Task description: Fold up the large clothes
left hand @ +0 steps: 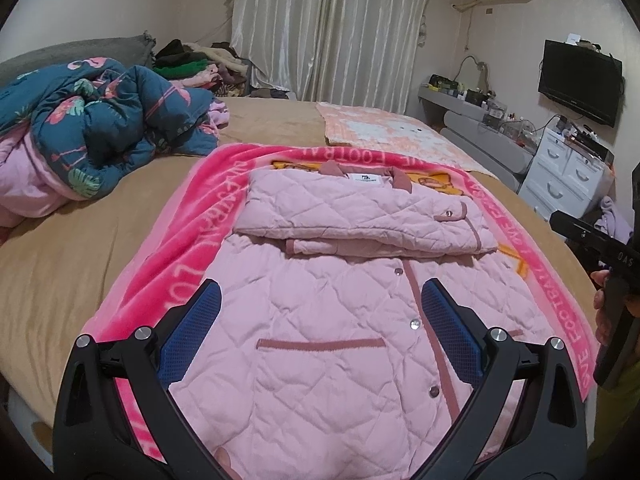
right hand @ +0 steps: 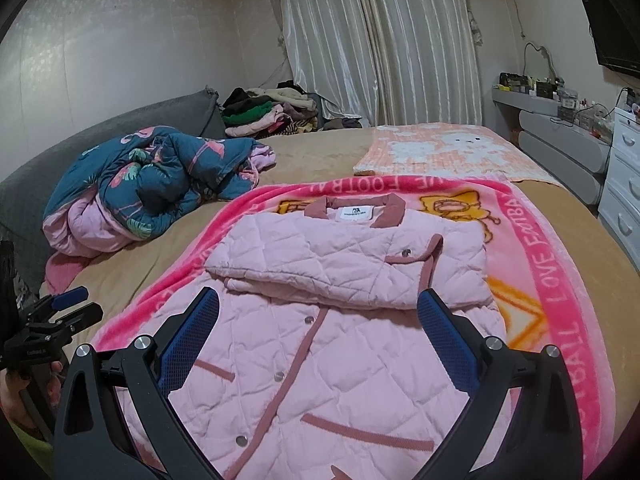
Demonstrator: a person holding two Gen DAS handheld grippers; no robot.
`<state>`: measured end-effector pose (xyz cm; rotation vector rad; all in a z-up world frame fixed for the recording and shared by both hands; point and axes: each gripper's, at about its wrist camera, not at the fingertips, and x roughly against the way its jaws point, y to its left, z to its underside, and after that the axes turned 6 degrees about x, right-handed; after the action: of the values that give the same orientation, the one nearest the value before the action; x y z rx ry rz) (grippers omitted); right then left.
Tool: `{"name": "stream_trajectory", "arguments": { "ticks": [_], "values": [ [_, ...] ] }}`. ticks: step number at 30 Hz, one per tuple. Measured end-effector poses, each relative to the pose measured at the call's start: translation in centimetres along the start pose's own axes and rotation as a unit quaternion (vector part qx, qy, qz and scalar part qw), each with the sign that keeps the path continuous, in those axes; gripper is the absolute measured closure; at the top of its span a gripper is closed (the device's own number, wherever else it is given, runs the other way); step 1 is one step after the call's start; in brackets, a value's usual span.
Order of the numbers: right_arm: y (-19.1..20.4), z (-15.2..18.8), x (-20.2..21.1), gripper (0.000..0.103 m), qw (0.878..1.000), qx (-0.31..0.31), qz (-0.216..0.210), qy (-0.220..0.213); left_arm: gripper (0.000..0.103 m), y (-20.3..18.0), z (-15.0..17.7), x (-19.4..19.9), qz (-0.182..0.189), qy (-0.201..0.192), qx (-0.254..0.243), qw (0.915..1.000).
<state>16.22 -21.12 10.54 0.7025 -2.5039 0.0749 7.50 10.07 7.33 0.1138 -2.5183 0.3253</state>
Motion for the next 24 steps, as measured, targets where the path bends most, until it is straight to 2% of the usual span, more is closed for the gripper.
{"name": "stream_trajectory", "arguments": {
  "ticks": [24],
  "values": [
    [-1.5,2.4,2.4,0.004,1.000,-0.002,0.018,0.020,0.009,3.8,3.0,2.1,-0.042,0.017,0.041,0.9981]
  ]
}}
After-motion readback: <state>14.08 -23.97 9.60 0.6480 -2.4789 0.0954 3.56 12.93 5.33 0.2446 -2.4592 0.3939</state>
